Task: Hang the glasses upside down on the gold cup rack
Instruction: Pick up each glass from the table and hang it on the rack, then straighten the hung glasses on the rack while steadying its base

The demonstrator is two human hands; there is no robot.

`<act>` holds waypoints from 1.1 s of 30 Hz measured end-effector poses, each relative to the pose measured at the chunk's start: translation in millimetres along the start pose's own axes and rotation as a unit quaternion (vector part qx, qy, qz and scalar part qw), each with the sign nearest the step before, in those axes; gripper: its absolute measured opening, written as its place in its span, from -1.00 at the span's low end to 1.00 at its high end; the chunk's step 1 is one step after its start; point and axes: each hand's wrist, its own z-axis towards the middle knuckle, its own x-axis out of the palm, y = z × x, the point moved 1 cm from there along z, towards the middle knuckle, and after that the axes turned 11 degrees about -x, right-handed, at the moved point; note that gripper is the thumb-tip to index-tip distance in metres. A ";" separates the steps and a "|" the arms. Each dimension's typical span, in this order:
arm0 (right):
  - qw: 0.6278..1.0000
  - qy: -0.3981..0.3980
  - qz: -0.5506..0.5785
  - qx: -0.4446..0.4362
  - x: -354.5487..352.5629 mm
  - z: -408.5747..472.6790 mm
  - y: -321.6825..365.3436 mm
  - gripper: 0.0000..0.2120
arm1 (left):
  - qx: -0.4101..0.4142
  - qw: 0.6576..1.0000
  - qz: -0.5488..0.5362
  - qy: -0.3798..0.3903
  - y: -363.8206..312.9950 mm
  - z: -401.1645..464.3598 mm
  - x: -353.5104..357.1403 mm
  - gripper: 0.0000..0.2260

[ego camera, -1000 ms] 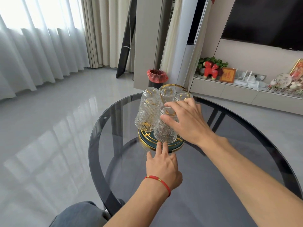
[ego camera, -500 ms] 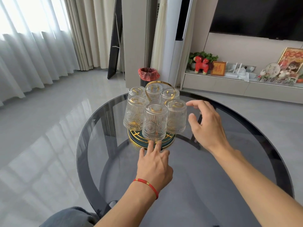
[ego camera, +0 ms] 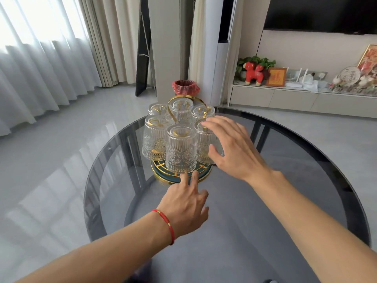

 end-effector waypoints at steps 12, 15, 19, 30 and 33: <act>0.999 0.030 0.032 -0.012 -7.7 -4.8 -16.8 -0.47 | -0.060 0.998 -0.027 0.007 -11.8 -3.6 -0.9 -0.56; 0.998 0.019 0.053 -0.001 -10.6 -9.6 -23.2 -0.48 | -0.062 0.998 -0.027 0.008 -10.7 -2.9 -1.6 -0.58; 0.998 0.013 0.064 0.001 -11.6 -14.2 -26.8 -0.46 | -0.064 0.998 -0.027 0.008 -10.7 -3.3 -0.7 -0.59; 0.999 0.013 0.047 -0.014 -13.3 -10.1 -22.7 -0.43 | -0.076 0.997 -0.028 0.010 -13.8 -2.7 2.9 -0.63; 0.999 0.015 0.036 -0.021 -13.7 -9.9 -24.6 -0.47 | -0.078 0.996 -0.030 0.012 -14.3 -2.3 2.6 -0.62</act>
